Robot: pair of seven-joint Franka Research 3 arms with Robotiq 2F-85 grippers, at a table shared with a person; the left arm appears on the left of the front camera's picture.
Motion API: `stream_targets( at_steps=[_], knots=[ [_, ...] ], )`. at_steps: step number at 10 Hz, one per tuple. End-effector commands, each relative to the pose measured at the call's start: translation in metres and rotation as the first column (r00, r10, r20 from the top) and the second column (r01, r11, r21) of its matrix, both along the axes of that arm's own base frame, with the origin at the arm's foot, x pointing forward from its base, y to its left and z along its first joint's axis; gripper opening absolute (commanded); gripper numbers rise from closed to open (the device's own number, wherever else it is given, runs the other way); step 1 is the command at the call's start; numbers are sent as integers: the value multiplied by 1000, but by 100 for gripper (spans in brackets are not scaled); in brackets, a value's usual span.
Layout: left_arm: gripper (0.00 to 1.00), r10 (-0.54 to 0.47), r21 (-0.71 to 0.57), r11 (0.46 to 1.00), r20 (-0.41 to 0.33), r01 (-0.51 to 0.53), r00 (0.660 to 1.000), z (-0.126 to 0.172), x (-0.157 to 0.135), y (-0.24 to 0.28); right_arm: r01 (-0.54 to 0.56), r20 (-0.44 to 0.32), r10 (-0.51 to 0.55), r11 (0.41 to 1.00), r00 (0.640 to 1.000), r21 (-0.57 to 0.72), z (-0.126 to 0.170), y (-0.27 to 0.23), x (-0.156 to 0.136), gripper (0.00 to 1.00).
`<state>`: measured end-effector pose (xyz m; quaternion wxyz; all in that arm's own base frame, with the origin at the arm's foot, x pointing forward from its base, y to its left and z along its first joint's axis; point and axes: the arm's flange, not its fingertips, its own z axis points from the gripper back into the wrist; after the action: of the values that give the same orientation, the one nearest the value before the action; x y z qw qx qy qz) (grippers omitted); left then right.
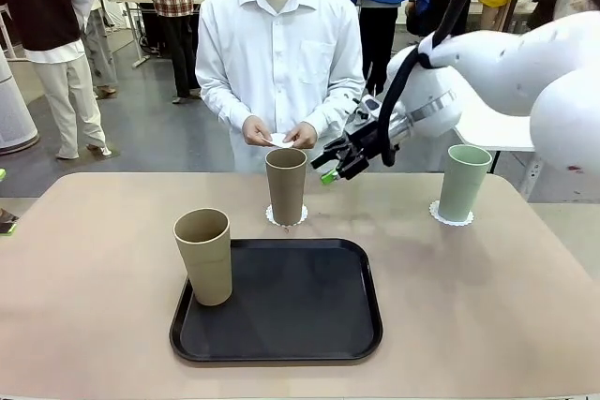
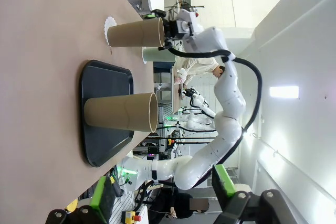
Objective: Place coasters on the table and set cups on them.
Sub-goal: Take one Reusable plastic cup from the Flat Tray and place it on a coaster set by the human.
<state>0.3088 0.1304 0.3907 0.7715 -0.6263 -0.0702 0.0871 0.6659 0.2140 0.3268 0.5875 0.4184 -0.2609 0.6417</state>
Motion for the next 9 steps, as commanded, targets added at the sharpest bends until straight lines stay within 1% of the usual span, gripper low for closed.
stream_targets(
  at_steps=[1, 2, 3, 4, 5, 6, 7, 8, 9],
  knots=[
    [100, 3, -12, 1000, 12, -3, 1000, 1, 0, 0, 207, -26, -217, 955, 976, -213, 52, -8, -46, 100],
    [100, 3, -12, 1000, 12, -3, 1000, 1, 0, 0, 321, 20, -330, 898, 944, -301, 83, -10, -67, 100],
    [100, 3, -12, 1000, 12, -3, 1000, 1, 0, 0, 403, 70, -406, 842, 911, -359, 104, -7, -87, 100],
    [100, 3, -12, 1000, 12, -3, 1000, 1, 0, 0, 493, 122, -487, 776, 865, -394, 121, -3, -109, 100],
    [100, 3, -12, 1000, 12, -3, 1000, 1, 0, 0, 531, 142, -526, 732, 839, -427, 135, 4, -132, 100],
    [100, 3, -12, 1000, 12, -3, 1000, 1, 0, 0, 551, 165, -545, 686, 822, -475, 148, 18, -154, 100],
    [100, 3, -12, 1000, 12, -3, 1000, 1, 0, 0, 566, 180, -564, 644, 806, -515, 157, 27, -170, 100],
    [100, 3, -12, 1000, 12, -3, 1000, 1, 0, 0, 577, 198, -577, 604, 793, -549, 165, 32, -184, 100],
    [100, 3, -12, 1000, 12, -3, 1000, 1, 0, 0, 573, 200, -581, 577, 789, -583, 170, 38, -198, 100]
  ],
)
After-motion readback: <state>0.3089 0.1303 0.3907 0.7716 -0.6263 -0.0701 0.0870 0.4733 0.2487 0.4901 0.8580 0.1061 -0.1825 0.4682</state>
